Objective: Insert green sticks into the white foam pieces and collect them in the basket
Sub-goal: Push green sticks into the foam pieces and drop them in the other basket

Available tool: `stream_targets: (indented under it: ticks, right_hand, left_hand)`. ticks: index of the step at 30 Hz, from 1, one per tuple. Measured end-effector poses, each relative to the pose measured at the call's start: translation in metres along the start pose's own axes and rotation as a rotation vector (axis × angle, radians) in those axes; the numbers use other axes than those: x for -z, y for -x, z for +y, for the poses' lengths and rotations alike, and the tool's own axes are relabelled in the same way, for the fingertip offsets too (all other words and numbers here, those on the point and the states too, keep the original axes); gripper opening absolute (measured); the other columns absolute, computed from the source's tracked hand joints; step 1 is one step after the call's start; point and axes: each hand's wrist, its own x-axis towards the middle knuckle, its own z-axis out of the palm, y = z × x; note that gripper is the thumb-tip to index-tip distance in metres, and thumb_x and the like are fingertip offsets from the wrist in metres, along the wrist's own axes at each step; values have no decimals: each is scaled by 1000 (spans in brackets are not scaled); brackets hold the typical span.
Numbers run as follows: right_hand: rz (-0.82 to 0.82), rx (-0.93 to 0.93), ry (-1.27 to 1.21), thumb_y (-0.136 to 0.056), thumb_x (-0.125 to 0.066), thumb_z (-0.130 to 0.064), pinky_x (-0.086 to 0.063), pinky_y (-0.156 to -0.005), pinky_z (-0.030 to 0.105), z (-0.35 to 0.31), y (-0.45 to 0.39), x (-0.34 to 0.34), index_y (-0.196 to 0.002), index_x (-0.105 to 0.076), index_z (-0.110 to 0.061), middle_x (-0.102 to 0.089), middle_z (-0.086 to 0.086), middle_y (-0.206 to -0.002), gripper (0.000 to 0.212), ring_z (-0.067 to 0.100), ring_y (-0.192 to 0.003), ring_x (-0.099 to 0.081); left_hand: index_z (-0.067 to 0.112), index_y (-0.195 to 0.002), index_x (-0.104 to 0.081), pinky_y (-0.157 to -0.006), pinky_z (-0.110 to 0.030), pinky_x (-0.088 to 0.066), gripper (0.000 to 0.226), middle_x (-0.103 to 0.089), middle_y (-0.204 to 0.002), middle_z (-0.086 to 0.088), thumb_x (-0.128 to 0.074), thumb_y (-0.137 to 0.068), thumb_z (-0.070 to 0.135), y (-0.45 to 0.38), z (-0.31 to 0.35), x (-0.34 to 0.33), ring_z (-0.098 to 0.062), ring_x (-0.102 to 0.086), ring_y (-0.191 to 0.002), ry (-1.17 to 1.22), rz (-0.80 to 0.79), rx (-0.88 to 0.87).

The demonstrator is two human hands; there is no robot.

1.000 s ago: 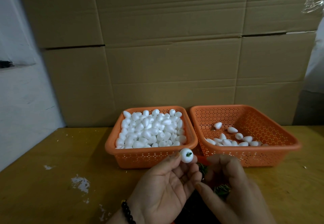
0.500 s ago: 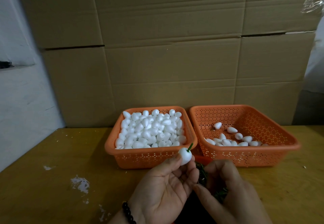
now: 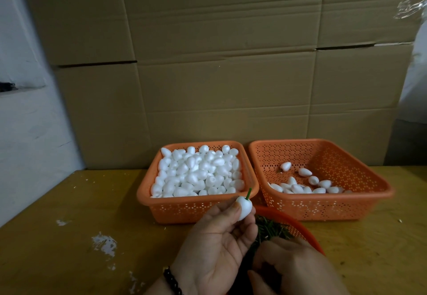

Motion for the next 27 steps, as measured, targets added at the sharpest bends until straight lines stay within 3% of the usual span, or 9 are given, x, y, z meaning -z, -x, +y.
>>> stream_targets:
  ticks: [4, 7, 10, 14, 17, 20, 23, 27]
  right_hand:
    - [-21, 36, 27, -59, -44, -60, -17, -61, -5, -1, -1, -1, -54, -58, -45, -49, -29, -53, 21, -12, -48, -47]
    - [-48, 31, 51, -61, -40, -60, -17, -55, -4, -1, -3, -1, -54, -57, -48, -51, -31, -55, 23, -13, -50, -49]
    - [-77, 43, 20, -65, -41, -58, -38, -55, 0, 0, -3, -2, -56, -58, -47, -51, -30, -55, 22, -14, -50, -49]
    - [-129, 24, -11, -67, -39, -57, -46, -58, 5, -1, -5, -1, -57, -60, -46, -53, -30, -57, 26, -14, -53, -51]
    - [-228, 21, -38, -71, -32, -56, -46, -76, 6, -1, -9, 2, -71, -66, -45, -61, -31, -75, 37, -11, -74, -60]
    - [-141, 85, 25, -58, -52, -51, -49, -66, 6, -4, -10, 9, -60, -66, -50, -62, -35, -70, 14, -13, -66, -62]
    - [-92, 107, 69, -43, -59, -47, -50, -65, 8, -7, -11, 9, -61, -68, -51, -64, -35, -71, 20, -12, -67, -63]
    - [-90, 96, 72, -52, -56, -49, -48, -63, 5, -5, -9, 7, -60, -66, -51, -61, -36, -67, 13, -15, -62, -59]
  left_hand:
    - [4, -103, -67, -60, -25, -55, 24, -72, -88, -11, -68, -80, -3, -17, 5, -11, -15, -67, -70, -370, 18, -175]
    - [20, -96, -69, -63, -22, -54, 18, -70, -94, -1, -72, -83, 7, -39, 8, -26, -6, -67, -74, -770, 39, -333]
    - [30, -87, -65, -65, -22, -53, 13, -67, -90, 12, -74, -80, 22, -65, 6, -41, -1, -64, -79, -1122, 40, -494]
    - [32, -82, -61, -72, -26, -53, 9, -66, -86, 16, -70, -80, 35, -94, -7, -54, -3, -62, -83, -1475, 120, -660]
    - [31, -88, -60, -70, -28, -52, 12, -68, -92, 12, -64, -83, 42, -105, -17, -58, -10, -63, -87, -1635, 131, -683]
    - [30, -93, -60, -74, -30, -52, 17, -69, -94, 8, -64, -84, 43, -110, -25, -61, -15, -63, -89, -1734, 135, -663]
    - [29, -101, -61, -82, -35, -50, 24, -69, -98, 4, -62, -86, 47, -112, -28, -62, -20, -61, -96, -1819, 131, -655]
    - [29, -113, -61, -99, -39, -36, 27, -66, -114, 5, -50, -93, 45, -110, -27, -57, -21, -51, -113, -1841, 131, -660]
